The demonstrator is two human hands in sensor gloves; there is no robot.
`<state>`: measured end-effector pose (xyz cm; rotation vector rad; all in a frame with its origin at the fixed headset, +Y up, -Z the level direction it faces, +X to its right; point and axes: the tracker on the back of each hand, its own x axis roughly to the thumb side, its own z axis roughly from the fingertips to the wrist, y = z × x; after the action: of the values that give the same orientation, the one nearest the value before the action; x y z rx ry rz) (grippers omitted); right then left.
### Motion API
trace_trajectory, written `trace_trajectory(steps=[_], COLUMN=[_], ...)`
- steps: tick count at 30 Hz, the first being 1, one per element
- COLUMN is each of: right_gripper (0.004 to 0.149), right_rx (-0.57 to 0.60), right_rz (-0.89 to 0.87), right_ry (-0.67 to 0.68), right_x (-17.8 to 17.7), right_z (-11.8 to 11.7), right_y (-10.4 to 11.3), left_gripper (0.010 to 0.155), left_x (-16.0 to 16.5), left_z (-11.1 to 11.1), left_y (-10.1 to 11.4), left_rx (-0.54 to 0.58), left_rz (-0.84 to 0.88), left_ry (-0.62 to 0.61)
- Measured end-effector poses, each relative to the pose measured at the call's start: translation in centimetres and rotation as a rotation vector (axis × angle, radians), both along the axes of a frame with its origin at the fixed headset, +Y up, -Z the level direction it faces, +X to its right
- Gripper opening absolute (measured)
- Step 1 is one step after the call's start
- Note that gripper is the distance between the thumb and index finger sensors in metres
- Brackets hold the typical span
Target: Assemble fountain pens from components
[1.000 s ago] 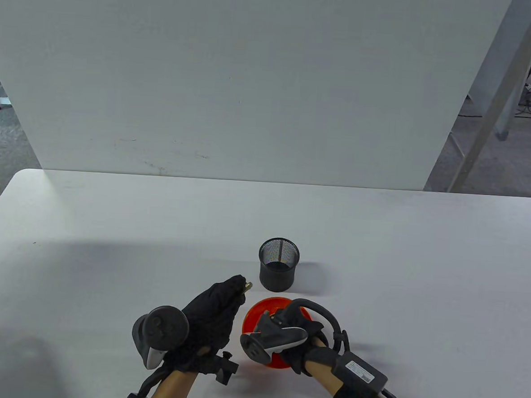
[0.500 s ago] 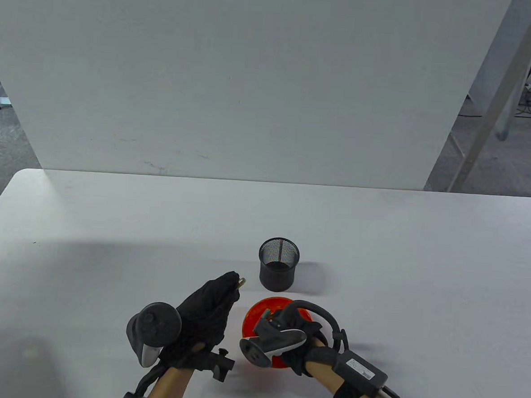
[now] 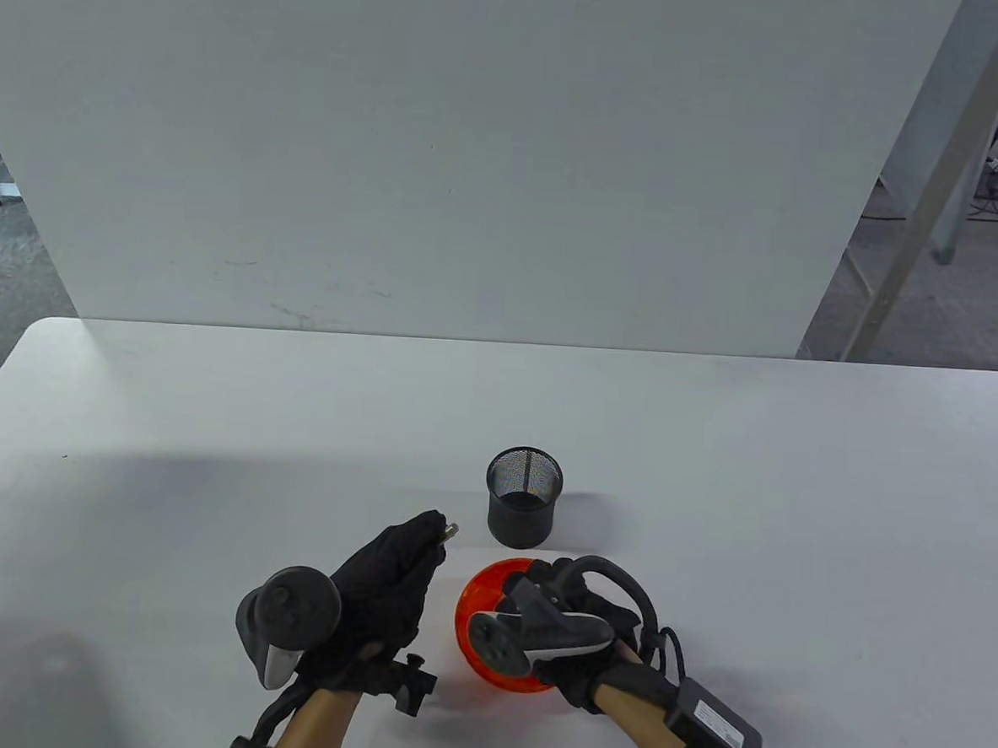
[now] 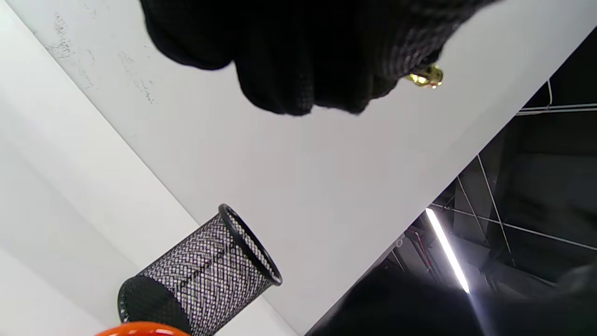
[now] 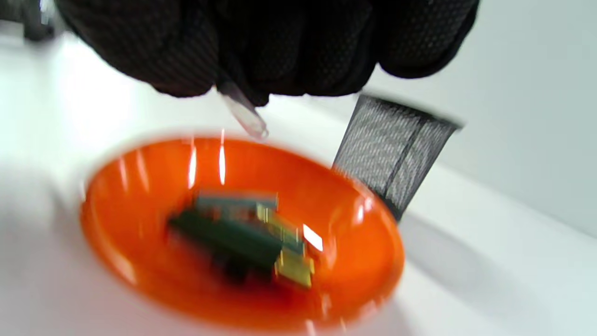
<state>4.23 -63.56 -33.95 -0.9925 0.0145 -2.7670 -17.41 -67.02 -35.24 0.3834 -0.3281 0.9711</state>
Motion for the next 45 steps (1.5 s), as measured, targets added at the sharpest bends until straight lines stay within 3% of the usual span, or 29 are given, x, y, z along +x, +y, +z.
trace_trajectory(steps=[5,9,13,16,22,29,45], right_gripper=[0.047,0.045,0.045,0.045,0.044,0.042,0.041], right_rx=[-0.064,-0.070,-0.192,-0.292,-0.560,-0.734,-0.786], right_rz=[-0.525,-0.961,-1.423,-1.657,-1.946,-2.032,-1.977], right_ry=[-0.083,-0.125,-0.157,-0.182,-0.175,-0.162,-0.133], right_x=[4.6,8.3,10.6,11.5,11.2,10.3,9.4], right_z=[0.7,0.4,-0.2,-0.1,-0.2,-0.6,-0.9], right_y=[1.8,0.9,-1.1,-2.5,-4.4,-6.1,-7.6], left_gripper=[0.046,0.046,0.046,0.046,0.046,0.046,0.046], left_x=[0.9,2.5,3.5,4.1,5.0,5.7,6.4], left_z=[0.5,1.0,1.0,1.0,1.9,2.7,2.9], left_y=[-0.1,0.0,-0.3,-0.5,-0.1,0.2,0.1], left_rx=[-0.001,0.044,0.017,0.001,0.047,0.063,0.073], left_rz=[0.005,-0.123,-0.132,-0.141,-0.159,-0.125,-0.175], left_ry=[-0.042,-0.011,-0.052,-0.076,-0.060,-0.127,-0.157])
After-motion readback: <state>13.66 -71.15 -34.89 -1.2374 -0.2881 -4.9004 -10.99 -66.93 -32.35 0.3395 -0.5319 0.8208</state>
